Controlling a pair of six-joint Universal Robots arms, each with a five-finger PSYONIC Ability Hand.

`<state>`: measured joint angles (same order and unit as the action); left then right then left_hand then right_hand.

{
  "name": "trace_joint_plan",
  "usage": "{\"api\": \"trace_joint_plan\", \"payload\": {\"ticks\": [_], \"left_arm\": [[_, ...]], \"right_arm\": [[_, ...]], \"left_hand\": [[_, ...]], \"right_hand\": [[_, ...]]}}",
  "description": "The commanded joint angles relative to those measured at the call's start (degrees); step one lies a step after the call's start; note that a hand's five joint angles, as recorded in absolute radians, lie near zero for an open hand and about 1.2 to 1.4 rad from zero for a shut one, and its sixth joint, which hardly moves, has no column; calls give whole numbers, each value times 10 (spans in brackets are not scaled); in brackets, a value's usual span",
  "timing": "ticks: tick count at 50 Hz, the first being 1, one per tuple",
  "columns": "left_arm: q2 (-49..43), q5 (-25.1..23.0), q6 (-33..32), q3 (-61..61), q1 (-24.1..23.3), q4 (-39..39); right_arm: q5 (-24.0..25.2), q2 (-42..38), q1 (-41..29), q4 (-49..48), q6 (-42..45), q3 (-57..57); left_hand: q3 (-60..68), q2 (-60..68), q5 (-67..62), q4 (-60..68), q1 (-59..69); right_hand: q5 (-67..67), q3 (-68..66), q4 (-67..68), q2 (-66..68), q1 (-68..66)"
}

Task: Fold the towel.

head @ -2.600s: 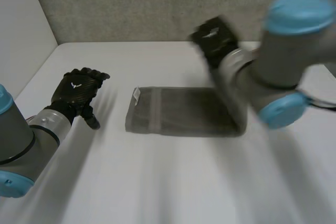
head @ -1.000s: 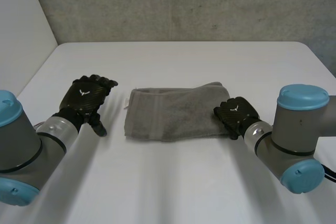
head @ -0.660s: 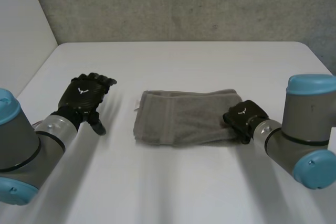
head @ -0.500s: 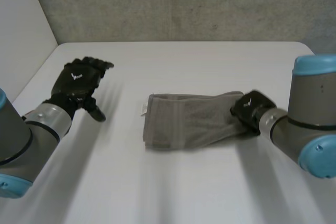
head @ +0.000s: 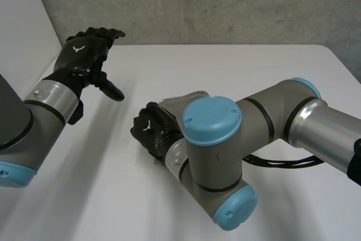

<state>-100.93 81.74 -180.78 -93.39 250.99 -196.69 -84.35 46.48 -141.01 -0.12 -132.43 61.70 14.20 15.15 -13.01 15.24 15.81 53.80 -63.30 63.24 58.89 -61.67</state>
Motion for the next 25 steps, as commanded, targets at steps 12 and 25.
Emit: {"api": "trace_joint_plan", "payload": {"ticks": [12, 25], "left_arm": [[-111, 55, 3, 66, -85, 1], [-289, 119, -1, 139, -165, 65]], "right_arm": [[22, 122, 154, 8, -293, 83], [34, 50, 192, 26, -340, 76]], "left_hand": [[-26, -36, 114, -37, -42], [-25, -34, 113, -35, -41]], "right_hand": [[-525, 520, -520, -476, 504], [-538, 533, -532, -489, 517]]}}
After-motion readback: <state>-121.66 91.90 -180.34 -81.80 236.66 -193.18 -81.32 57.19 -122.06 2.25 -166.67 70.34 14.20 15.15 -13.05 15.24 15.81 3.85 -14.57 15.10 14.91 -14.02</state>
